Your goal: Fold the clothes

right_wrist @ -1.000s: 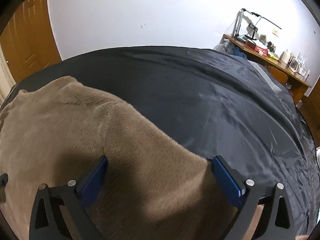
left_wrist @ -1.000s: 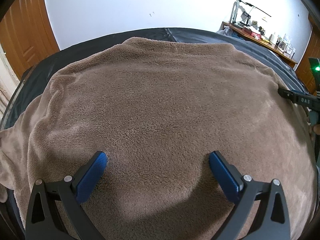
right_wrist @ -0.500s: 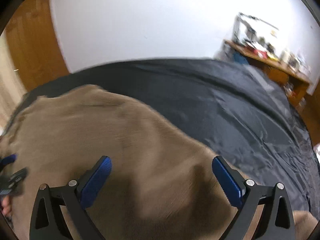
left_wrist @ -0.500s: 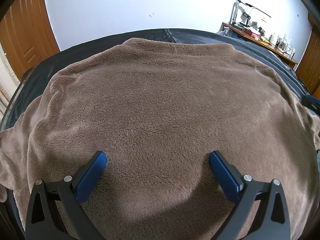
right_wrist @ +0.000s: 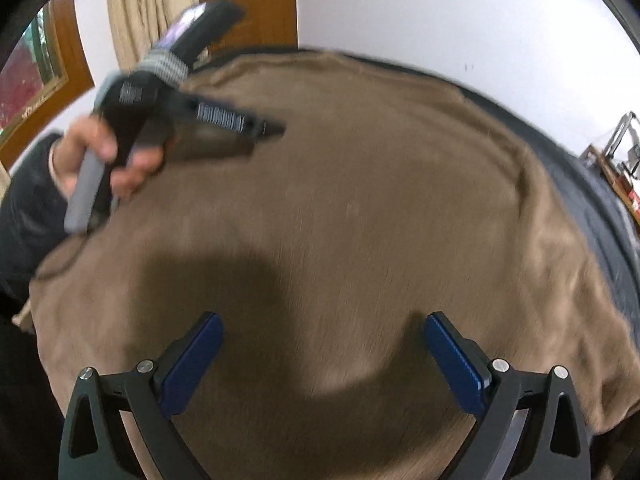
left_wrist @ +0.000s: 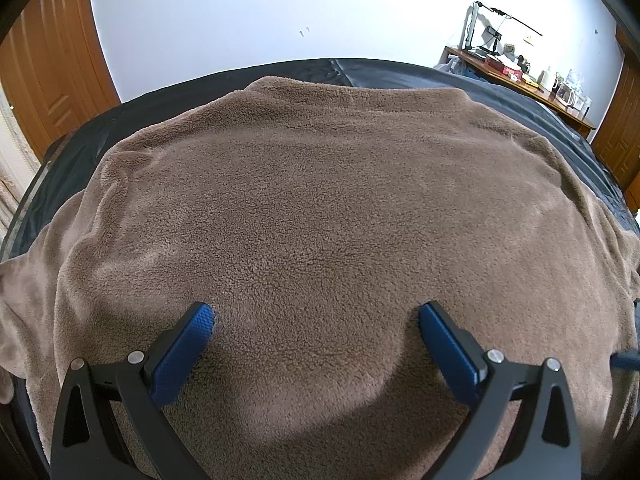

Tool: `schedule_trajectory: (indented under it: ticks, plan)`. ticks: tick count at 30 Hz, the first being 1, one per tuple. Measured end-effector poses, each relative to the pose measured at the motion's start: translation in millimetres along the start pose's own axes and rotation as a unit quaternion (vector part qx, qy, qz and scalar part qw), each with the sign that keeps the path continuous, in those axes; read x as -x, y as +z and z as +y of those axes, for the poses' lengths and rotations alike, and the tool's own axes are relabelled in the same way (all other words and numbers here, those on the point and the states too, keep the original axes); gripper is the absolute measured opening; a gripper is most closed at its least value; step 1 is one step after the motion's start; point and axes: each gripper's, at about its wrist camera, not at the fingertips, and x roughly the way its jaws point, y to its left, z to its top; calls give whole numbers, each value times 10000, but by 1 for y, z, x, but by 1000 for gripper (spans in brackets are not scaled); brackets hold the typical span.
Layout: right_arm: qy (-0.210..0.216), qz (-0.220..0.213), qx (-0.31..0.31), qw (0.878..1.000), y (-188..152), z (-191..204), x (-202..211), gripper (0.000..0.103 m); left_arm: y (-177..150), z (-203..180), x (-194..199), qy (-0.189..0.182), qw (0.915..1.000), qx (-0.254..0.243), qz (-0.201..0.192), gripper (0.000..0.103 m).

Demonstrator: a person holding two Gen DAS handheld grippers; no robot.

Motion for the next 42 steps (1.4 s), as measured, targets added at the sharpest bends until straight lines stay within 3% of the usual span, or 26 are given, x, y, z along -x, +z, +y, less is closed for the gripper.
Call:
schedule_trajectory:
  ticks: [7,14,19,22,25,29,31,34,37,39,42]
  plan:
    - [-166,-125,-316,9993,-29,-4,8,102,0,1,0,-3,10000,-2,-7,102]
    - [-462,-291,-688,9961,-35,-1,15,102,-1,1,1,0,10000,5,-19,102]
    - [-791,-806,-1020,9884,-57,1,43,102,-2,1,1,-1,10000,8,-23,102]
    - [-1162,-1137,-1510,9751,-89,-13,79,102,-2,1,1,-1,10000,7,-25,102]
    - [-1604,-1351,-2151,9538,-128,-33,114,98,-1,2,0,-2,10000,10,-29,102]
    - [-2279,-1444,-2773,9221,-180,-53,156,75,-1,2,0,-3,10000,11,-32,102]
    - [-2611,-1405,-2972,9076,-202,-60,170,73,-1,1,0,-3,10000,12,-34,102]
    - [-3038,-1205,-3016,8957,-223,-65,176,72,0,1,-1,-9,10000,15,-38,102]
    - [-3350,-950,-3023,8874,-240,-72,178,65,0,2,-1,-14,10000,15,-43,102]
    - [-3444,-825,-3107,8821,-251,-79,178,56,-1,2,-1,-15,10000,15,-46,102]
    - [-3510,-670,-3206,8773,-261,-91,174,51,-1,2,-1,-16,10000,15,-48,103]
